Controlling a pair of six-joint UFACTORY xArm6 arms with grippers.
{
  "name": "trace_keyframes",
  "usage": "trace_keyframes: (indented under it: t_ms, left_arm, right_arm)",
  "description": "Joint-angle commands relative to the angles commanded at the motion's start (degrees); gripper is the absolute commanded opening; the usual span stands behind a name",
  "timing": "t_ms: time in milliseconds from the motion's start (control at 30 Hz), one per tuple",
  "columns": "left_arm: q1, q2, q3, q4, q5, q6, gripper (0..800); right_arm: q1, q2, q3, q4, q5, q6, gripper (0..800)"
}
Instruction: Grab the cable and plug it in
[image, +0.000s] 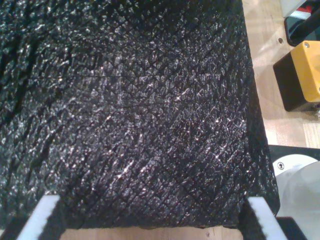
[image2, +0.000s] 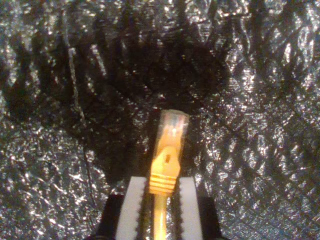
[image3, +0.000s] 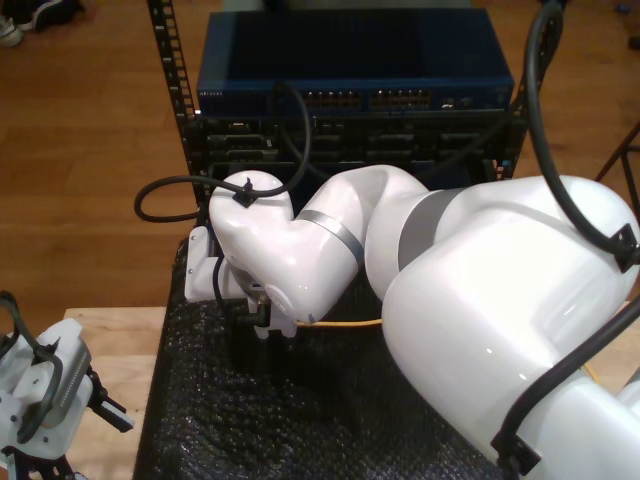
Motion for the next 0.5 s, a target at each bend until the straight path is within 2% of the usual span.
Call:
trace_keyframes:
  t_ms: [167, 500]
  left_arm:
    - [0.0, 0.0, -0.1, 0.0, 0.0, 0.0, 800]
    - [-0.1, 0.2, -0.1, 0.0, 0.3, 0.0, 800]
  right_arm:
    - [0.0, 0.0, 0.0, -0.1, 0.0, -0.2, 10]
    - [-0.6, -1.0, 0.4, 0.2, 0.1, -3.0, 6]
